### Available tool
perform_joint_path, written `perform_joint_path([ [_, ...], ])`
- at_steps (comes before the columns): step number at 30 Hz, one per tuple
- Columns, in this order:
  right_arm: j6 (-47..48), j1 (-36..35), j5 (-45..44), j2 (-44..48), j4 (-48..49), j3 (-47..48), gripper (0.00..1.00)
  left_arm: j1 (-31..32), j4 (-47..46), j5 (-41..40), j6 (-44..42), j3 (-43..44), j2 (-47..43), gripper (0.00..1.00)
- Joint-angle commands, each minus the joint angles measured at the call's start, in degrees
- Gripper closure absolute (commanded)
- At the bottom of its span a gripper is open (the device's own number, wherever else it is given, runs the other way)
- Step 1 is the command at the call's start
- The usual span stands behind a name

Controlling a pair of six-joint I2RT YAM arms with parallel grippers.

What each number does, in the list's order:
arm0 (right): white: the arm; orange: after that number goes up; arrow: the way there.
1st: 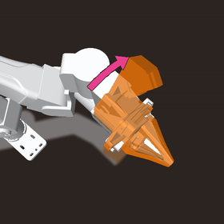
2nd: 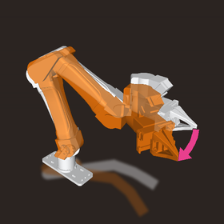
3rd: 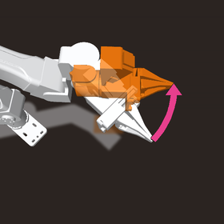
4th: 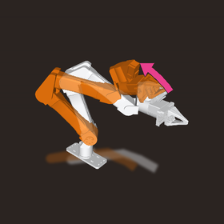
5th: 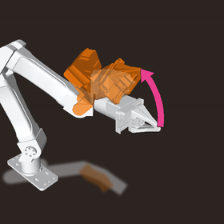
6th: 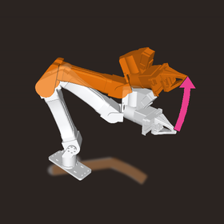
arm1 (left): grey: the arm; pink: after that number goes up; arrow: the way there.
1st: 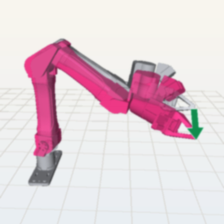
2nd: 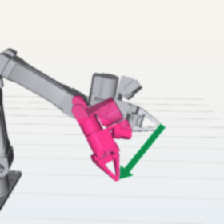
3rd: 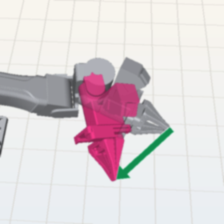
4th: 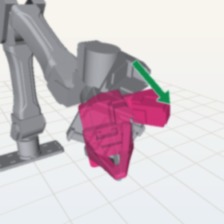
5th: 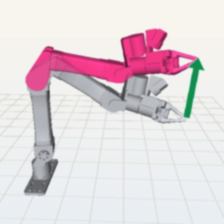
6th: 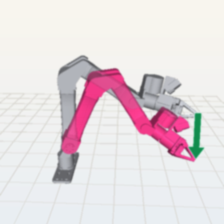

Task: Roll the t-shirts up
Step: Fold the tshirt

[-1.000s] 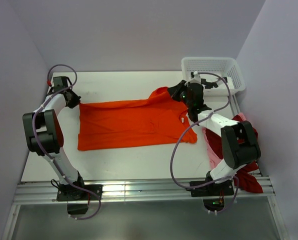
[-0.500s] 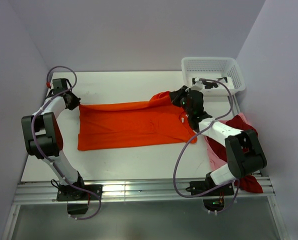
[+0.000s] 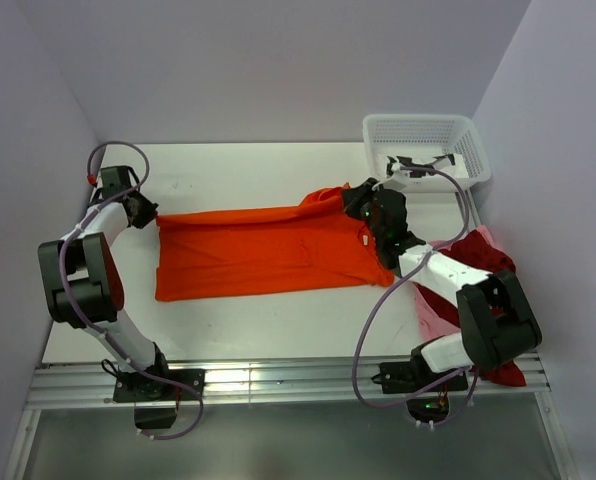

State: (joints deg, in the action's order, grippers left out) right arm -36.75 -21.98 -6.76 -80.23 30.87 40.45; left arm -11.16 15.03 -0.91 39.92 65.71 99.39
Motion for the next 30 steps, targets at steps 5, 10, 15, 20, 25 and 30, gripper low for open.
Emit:
perform_joint_path([
  [5, 0.45, -0.35, -2.90, 4.11, 2.44, -1.33, 1.00, -0.44, -2.98, 1.42, 1.12, -1.99, -4.29, 1.00],
  [10, -0.25, -0.35, -2.99, 5.34, 2.96, -3.18, 1.00, -0.44, -3.60, 1.61, 1.39, -4.36, -5.87, 1.00],
  [15, -0.51, -0.35, -2.82, 7.18, 2.62, -4.50, 1.00, -0.44, -3.43, 1.61, 1.56, -5.24, -6.93, 1.00],
  [20, -0.16, -0.35, -2.82, 9.03, 1.91, -5.46, 1.00, -0.44, -2.81, 1.26, 1.56, -5.59, -8.34, 1.00],
  [25, -0.34, -0.43, -2.38, 10.61, 1.82, -7.05, 1.00, -0.44, -2.90, 1.17, 2.09, -6.73, -9.83, 1.00],
  [30, -0.78, -0.96, -2.64, 12.02, 1.82, -9.24, 1.00, -0.44, -2.63, 1.26, 2.70, -7.96, -10.71, 1.00],
])
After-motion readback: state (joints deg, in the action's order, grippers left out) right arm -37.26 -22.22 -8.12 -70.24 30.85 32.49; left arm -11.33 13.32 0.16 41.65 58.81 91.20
